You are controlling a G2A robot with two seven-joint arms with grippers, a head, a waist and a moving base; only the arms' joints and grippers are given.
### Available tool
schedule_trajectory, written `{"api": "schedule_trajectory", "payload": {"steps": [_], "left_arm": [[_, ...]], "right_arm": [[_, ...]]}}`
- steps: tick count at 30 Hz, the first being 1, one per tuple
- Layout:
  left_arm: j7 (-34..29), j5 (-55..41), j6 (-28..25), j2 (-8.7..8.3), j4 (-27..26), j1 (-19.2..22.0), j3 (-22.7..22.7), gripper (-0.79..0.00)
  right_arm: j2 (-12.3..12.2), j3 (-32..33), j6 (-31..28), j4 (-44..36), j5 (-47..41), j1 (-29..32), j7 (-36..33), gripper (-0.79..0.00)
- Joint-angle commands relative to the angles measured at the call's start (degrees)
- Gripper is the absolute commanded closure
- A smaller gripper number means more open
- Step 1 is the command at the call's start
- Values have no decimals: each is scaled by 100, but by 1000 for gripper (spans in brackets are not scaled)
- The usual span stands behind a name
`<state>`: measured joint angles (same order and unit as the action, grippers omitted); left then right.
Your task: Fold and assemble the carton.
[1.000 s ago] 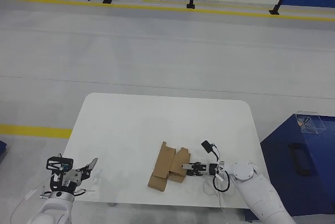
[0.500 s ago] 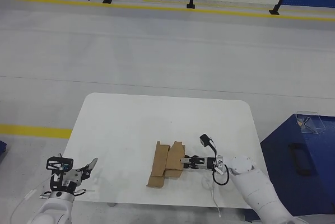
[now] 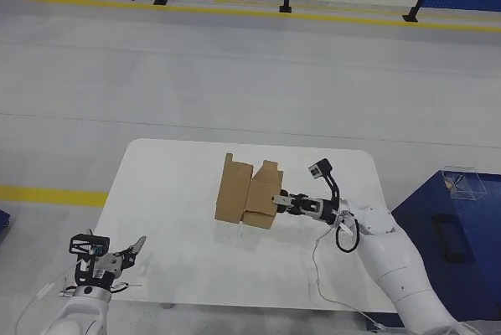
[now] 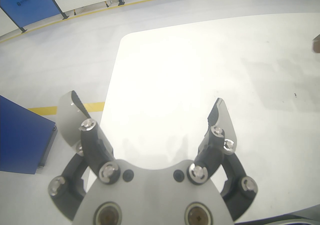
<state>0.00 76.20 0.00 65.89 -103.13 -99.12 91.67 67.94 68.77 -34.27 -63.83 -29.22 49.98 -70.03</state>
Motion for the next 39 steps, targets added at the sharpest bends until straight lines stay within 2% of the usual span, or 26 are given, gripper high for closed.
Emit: {"api": "schedule_trajectory", "payload": {"steps": [1, 4, 8, 12, 14, 39], "left_arm": [[0, 0, 0, 0, 0, 0, 0, -785], [0, 0, 0, 0, 0, 0, 0, -785], [0, 0, 0, 0, 0, 0, 0, -785], [0, 0, 0, 0, 0, 0, 0, -785], [0, 0, 0, 0, 0, 0, 0, -785], [0, 0, 0, 0, 0, 0, 0, -785]], "right_arm": [[-143, 418, 65, -1020, 22, 267, -64, 0], [-294, 911, 216, -2125, -12, 656, -214, 0], [-406, 1431, 267, -3130, 145, 1075, -151, 0], [-472, 1743, 398, -3778, 198, 1303, -110, 0], [-511, 1862, 461, -3963, 247, 1330, -297, 0], [-536, 1981, 455, -3994, 209, 1347, -374, 0]]}}
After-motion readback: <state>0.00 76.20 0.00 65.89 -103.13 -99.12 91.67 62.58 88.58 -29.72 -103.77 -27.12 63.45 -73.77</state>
